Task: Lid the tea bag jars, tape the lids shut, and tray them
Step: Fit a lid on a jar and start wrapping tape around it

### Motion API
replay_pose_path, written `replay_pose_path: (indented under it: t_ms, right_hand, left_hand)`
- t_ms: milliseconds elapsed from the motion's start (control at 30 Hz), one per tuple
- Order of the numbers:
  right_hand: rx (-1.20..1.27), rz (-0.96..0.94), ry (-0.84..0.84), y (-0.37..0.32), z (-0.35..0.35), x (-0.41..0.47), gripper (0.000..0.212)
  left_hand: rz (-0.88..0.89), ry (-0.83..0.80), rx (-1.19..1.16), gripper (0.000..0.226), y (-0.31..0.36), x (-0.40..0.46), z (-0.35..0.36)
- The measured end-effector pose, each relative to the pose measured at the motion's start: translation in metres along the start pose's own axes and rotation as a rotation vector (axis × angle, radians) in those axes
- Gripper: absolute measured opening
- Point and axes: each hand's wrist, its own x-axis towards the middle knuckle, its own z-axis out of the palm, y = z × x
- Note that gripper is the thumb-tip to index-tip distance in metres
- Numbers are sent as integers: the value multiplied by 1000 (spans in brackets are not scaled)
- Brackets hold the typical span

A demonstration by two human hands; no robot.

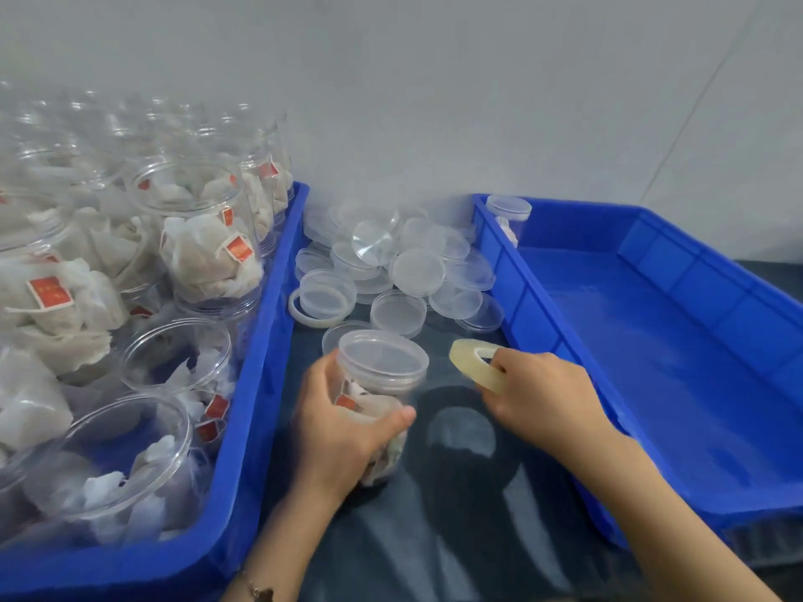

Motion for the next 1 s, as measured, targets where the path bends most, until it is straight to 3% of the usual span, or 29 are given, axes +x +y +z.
replay_pose_path:
  t_ms: [200,467,667,767,900,933,1000]
  right_hand:
    - [-8,-11,-45,2,-17,8,13]
    - [61,-16,-116,-1,-14,14,15]
    - [161,-84,-99,-17,-11,21,12]
    - [159,-112,-132,-25,-1,19,16]
    - [111,-124,-108,-22,14,13,13]
    - [120,-107,-105,-21,15,12,13]
    - [125,-82,-91,-22,13,12,14]
  left_hand:
    - [-50,-137,-312,62,12,-12,-1]
    - [-51,-328,-454,78,29,-14,-17]
    - [-118,-581,-610,85,30,-17,-11]
    - [-50,-636,-478,88,31,-12,-8]
    - [26,-701,-92,123,31,1,-7]
    - [17,-658,-3,129,29,0,-5]
    - [-9,-419,32,139,22,-1,-3]
